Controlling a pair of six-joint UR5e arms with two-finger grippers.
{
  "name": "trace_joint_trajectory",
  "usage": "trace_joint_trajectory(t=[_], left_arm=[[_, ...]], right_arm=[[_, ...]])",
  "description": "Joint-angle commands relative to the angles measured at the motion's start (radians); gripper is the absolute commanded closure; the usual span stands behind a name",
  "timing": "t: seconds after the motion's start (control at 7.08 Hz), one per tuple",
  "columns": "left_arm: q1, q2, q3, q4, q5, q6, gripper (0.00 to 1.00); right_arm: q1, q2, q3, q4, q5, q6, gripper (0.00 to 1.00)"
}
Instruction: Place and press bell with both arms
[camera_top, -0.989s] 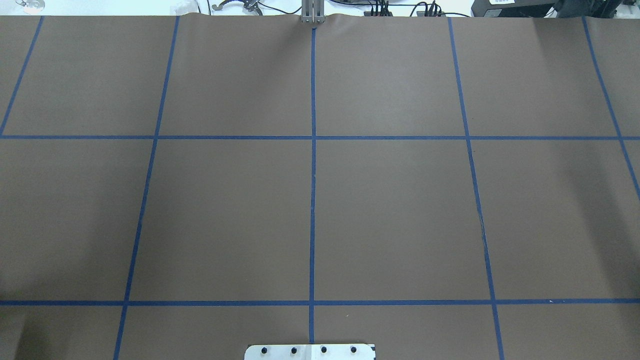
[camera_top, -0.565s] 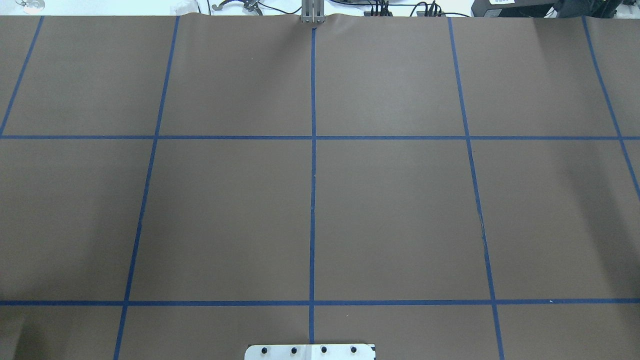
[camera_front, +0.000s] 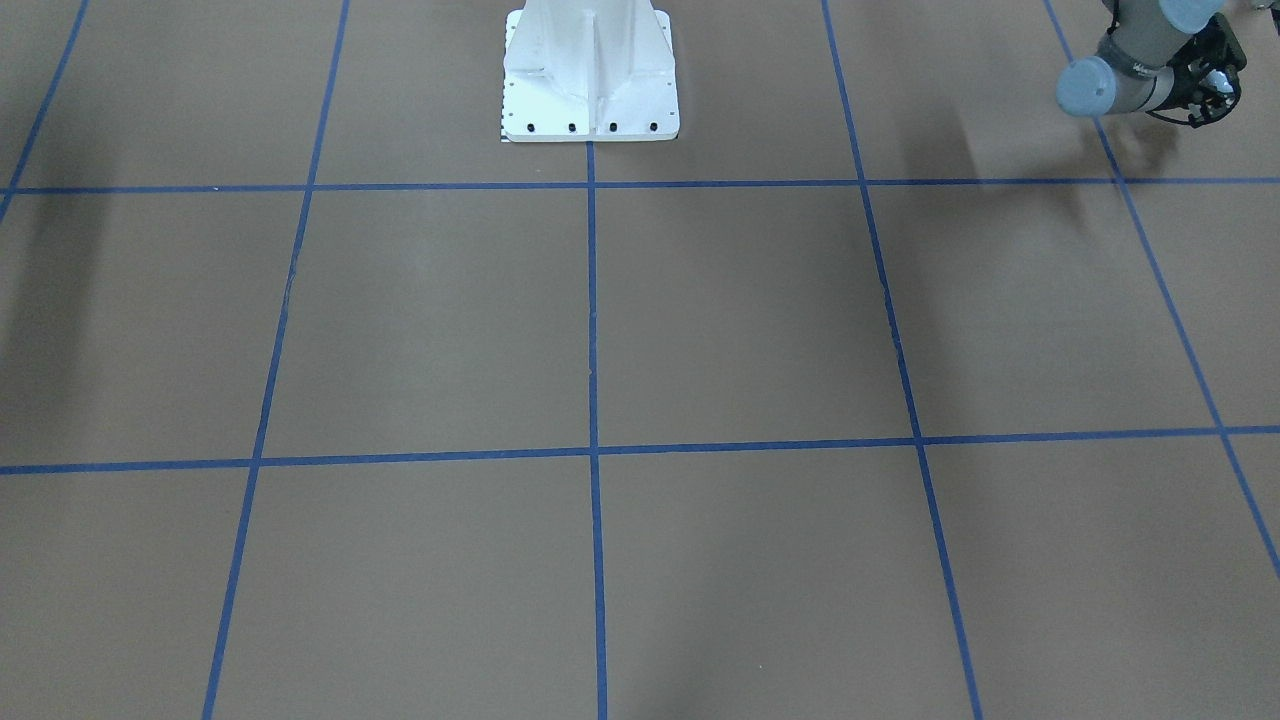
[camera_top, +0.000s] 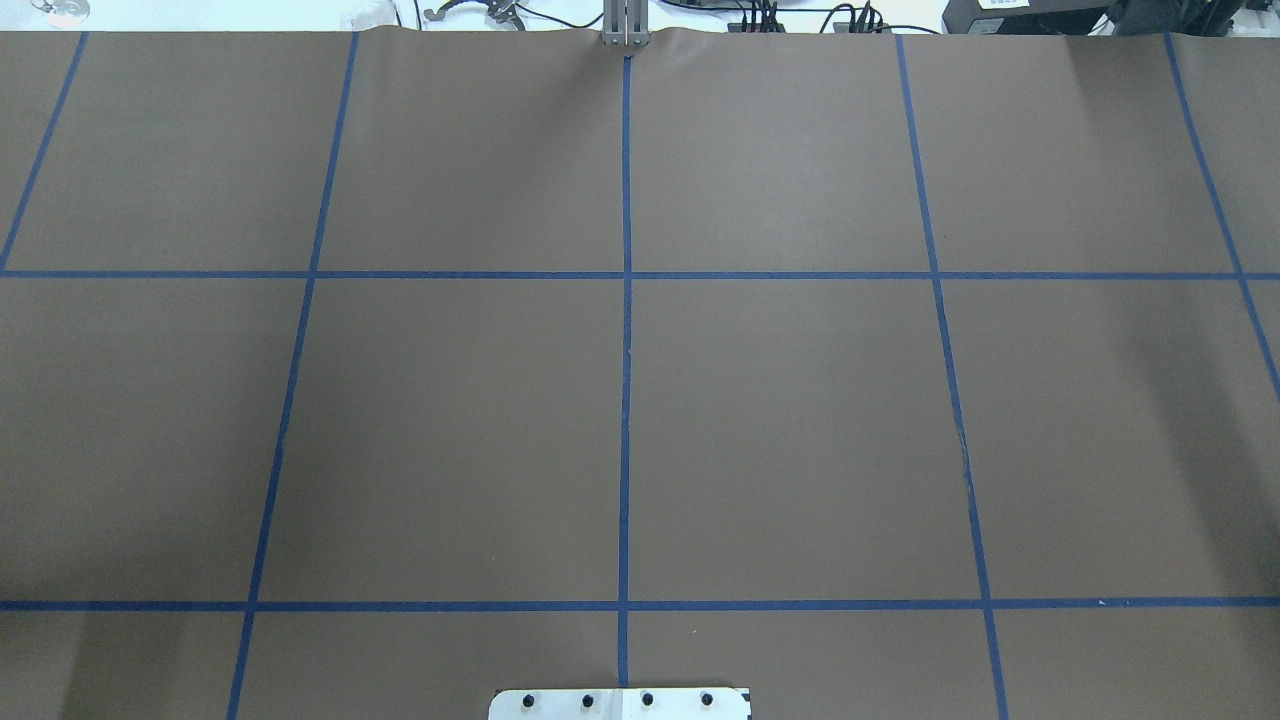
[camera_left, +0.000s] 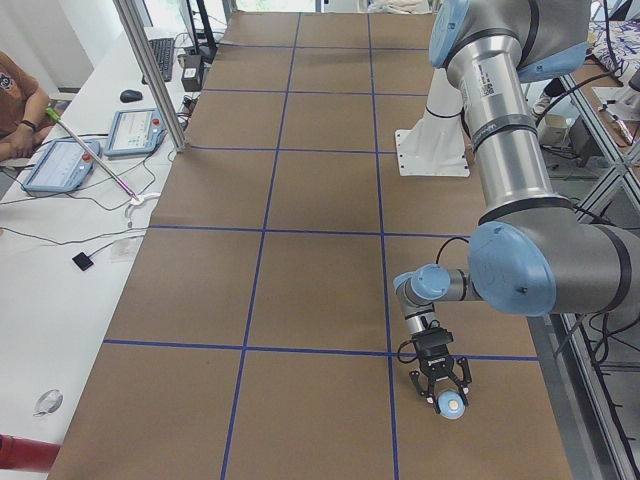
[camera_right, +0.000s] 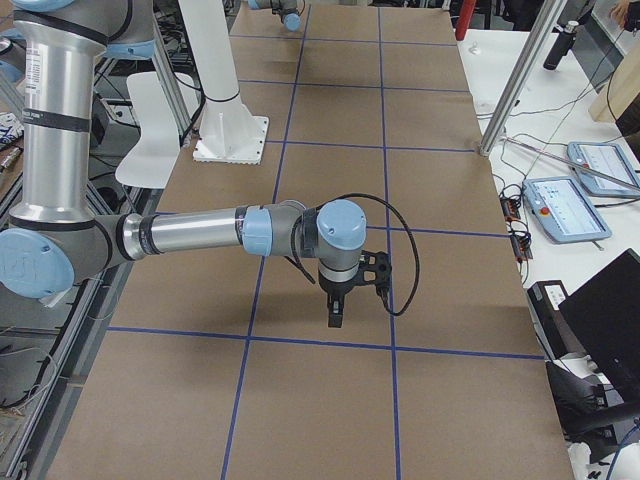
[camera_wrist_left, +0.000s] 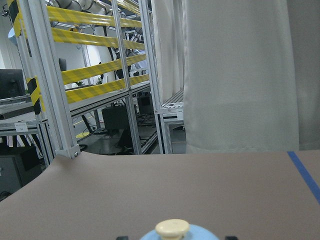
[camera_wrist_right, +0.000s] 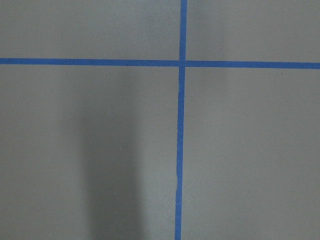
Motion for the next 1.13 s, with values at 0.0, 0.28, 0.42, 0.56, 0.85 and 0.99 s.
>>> trace_joint_trajectory(t=[0.0, 0.28, 0.42, 0.56, 0.85, 0.99], left_arm=[[-0.033, 0.02, -0.086, 0.075, 0.007, 0.123, 1.0], [-0.155, 0.009, -0.143, 0.165, 0.068, 0.279, 1.0], [-0.241, -0.021, -0.163, 0.167, 0.151, 0.369, 1.0], [-0.348, -0.088, -0.163, 0.179, 0.232, 0.469, 1.0], [-0.541, -0.263, -0.134, 0.19, 0.381, 0.668, 1.0], [-0.605, -0.341, -0.093, 0.189, 0.433, 0.753, 1.0]], right_arm=[[-0.001, 0.0, 0.012, -0.001, 0.0, 0.001, 0.0], [-0.001, 0.002, 0.01, -0.001, -0.003, 0.001, 0.0], [-0.001, 0.002, 0.009, -0.001, -0.004, 0.001, 0.0], [-0.001, 0.0, 0.01, -0.001, -0.001, 0.001, 0.0], [-0.001, 0.008, 0.006, -0.001, -0.006, 0.001, 0.0], [-0.002, 0.008, 0.004, -0.001, -0.003, 0.001, 0.0]])
